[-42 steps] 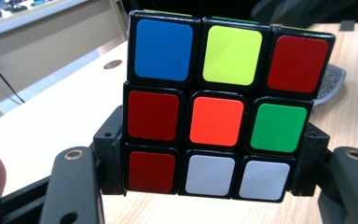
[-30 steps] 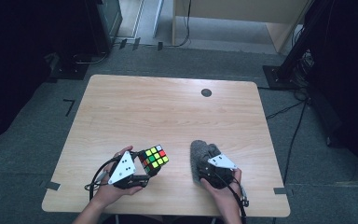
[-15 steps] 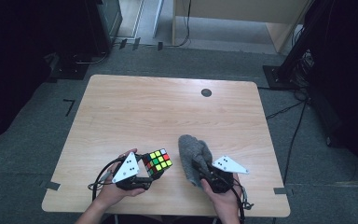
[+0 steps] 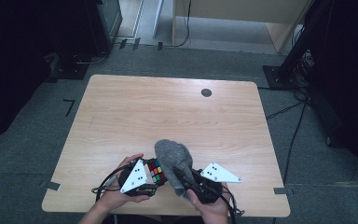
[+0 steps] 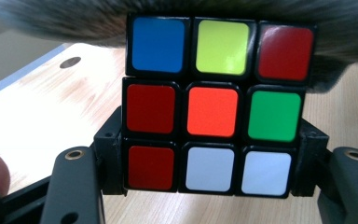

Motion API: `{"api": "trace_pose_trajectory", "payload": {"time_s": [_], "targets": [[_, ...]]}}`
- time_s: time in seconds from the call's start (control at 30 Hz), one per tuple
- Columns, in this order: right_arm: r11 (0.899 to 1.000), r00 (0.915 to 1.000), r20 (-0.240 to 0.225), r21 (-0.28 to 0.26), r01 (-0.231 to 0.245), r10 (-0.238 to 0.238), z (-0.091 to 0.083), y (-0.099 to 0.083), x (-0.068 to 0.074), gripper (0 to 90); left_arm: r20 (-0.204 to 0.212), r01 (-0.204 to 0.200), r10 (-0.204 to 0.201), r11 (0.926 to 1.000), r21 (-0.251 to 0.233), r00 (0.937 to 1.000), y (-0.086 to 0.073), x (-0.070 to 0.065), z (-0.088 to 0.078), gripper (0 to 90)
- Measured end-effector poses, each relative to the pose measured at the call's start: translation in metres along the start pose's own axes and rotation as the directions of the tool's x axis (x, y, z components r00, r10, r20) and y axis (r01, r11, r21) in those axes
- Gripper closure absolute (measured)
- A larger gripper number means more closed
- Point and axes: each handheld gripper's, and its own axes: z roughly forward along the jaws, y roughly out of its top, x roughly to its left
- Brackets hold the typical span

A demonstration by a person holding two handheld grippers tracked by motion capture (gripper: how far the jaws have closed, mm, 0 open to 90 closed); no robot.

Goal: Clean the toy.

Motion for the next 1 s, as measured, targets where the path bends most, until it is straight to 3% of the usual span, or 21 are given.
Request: {"api": "trace_pose_trajectory", "payload": {"time_s": [0.03, 0.13, 0.2, 0.3, 0.4, 0.47, 0.57, 0.63, 0.7, 0.8, 0.87, 0.93, 1.0], "targets": [[1.000, 0.9992, 0.041, 0.012, 0.003, -0.003, 0.000, -0.001, -0.005, 76.9, -0.003, 0.002, -0.002, 1.0000, -0.002, 1.0000, 0.000, 0.001, 0.000, 33.9], [0.999, 0.9963, 0.075, 0.029, -0.044, 0.042, -0.002, -0.003, -0.015, 76.8, -0.005, 0.009, -0.009, 0.9999, -0.005, 0.9999, 0.000, 0.002, -0.001, 34.0], [0.999, 0.9987, 0.037, -0.003, -0.035, 0.035, -0.005, 0.000, -0.009, 76.4, -0.015, 0.000, 0.000, 0.9998, 0.022, 0.9999, -0.001, 0.002, 0.002, 34.0], [0.999, 0.9969, -0.078, -0.041, -0.006, 0.003, -0.006, 0.008, 0.009, 74.4, 0.002, 0.015, -0.015, 0.9995, 0.026, 0.9999, -0.003, 0.001, 0.005, 34.0], [0.998, 0.9957, -0.075, -0.016, 0.054, -0.055, -0.001, 0.007, 0.021, 74.4, 0.019, 0.023, -0.023, 0.9997, -0.001, 0.9996, -0.001, 0.002, 0.001, 34.0], [1.000, 0.9972, -0.074, -0.019, 0.014, -0.015, 0.000, 0.004, 0.013, 75.2, 0.017, 0.015, -0.015, 0.9999, -0.003, 0.9997, 0.000, 0.002, -0.001, 34.0], [0.999, 0.9983, 0.057, 0.030, 0.011, -0.013, 0.001, -0.002, -0.006, 76.0, 0.021, 0.038, -0.037, 0.9991, -0.019, 0.9991, -0.001, 0.006, -0.004, 34.1], [0.998, 0.9950, 0.097, 0.059, -0.029, 0.023, 0.001, -0.005, -0.016, 76.0, 0.009, 0.043, -0.042, 0.9989, -0.020, 0.9991, 0.000, 0.007, -0.004, 34.1], [0.998, 0.9964, 0.072, 0.041, -0.047, 0.044, -0.001, -0.004, -0.015, 75.9, -0.019, 0.026, -0.025, 0.9996, 0.015, 0.9995, -0.002, 0.007, 0.000, 34.1], [1.000, 0.9999, -0.011, -0.021, -0.010, 0.009, -0.005, 0.004, 0.002, 75.8, -0.021, 0.024, -0.023, 0.9983, 0.052, 0.9995, -0.006, 0.006, 0.004, 34.1], [0.999, 0.9980, -0.055, -0.043, 0.028, -0.030, -0.006, 0.008, 0.015, 75.7, -0.010, 0.028, -0.028, 0.9991, 0.033, 0.9996, -0.004, 0.004, 0.004, 34.1], [0.998, 0.9969, -0.056, -0.023, 0.054, -0.055, -0.003, 0.007, 0.021, 75.7, 0.011, 0.031, -0.031, 0.9995, -0.010, 0.9995, 0.000, 0.003, 0.000, 34.2], [0.999, 0.9976, -0.066, -0.037, 0.019, -0.021, -0.002, 0.004, 0.015, 75.7, 0.000, 0.015, -0.015, 0.9998, -0.016, 0.9999, 0.002, 0.002, -0.003, 34.2]]}}
